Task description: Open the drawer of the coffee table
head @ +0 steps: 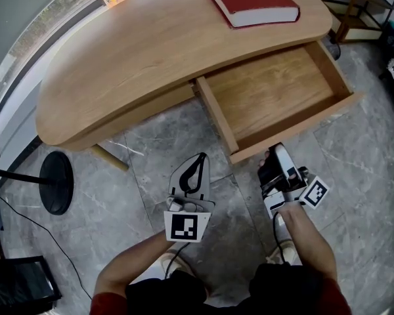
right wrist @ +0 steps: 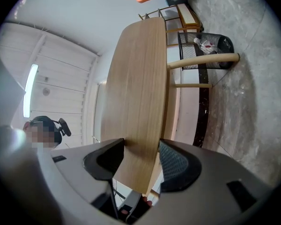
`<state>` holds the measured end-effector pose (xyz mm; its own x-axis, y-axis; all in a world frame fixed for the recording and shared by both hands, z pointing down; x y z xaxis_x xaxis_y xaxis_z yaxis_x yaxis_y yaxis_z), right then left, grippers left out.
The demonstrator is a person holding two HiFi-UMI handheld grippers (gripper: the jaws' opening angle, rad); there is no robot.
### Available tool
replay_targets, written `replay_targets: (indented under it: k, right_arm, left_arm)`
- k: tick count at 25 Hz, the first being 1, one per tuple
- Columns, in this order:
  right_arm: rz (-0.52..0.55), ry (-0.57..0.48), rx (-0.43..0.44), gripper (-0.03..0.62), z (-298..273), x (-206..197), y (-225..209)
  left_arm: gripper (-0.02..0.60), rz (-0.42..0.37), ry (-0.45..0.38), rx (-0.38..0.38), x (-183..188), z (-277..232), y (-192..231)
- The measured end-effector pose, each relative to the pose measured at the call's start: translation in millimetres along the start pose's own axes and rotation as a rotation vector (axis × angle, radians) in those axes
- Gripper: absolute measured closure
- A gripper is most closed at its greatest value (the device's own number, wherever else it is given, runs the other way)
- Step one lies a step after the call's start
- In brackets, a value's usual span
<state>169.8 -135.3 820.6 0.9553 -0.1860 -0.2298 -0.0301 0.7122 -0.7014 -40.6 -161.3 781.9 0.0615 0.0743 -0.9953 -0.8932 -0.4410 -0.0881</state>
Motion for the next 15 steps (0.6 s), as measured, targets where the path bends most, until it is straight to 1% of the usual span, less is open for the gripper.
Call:
replay_targets:
  k: [4, 8, 12, 15]
  right_arm:
    - [0.003, 0.008, 0.009, 0.362, -0.4, -0.1, -1.0]
    - [0.005, 0.012, 0.006, 0.362, -1.4, -0.2, -0.5]
    - [0.008, 0.015, 0.002, 0.362, -0.2, -0.6, -0.2]
    - [0.01, 0.016, -0.002, 0.362, -0.5, -0.5, 0.2]
  left_arm:
    - [0.574, -0.014, 0.006, -0.004, -5.1, -0.6, -0.9]
    - [0.574, -0.003, 0.003, -0.005, -4.7, -2.0, -2.1]
    - [0.574, -0.016, 0.006, -0.012, -6.1, -0.8, -3.3]
    - [0.574, -0.01, 0.007, -0.01, -5.2, -1.7, -2.0]
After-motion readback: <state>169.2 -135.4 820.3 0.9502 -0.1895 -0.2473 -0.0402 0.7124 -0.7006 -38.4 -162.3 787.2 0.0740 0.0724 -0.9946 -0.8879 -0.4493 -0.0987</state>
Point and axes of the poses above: the fingertips, and each gripper's own axes: z backward along the fingers, y to its left, x out of its top, the point moved 4 cm from there along z, backward along the fingers, and after that the axes turned 15 degrees about x, right-handed, at the moved point
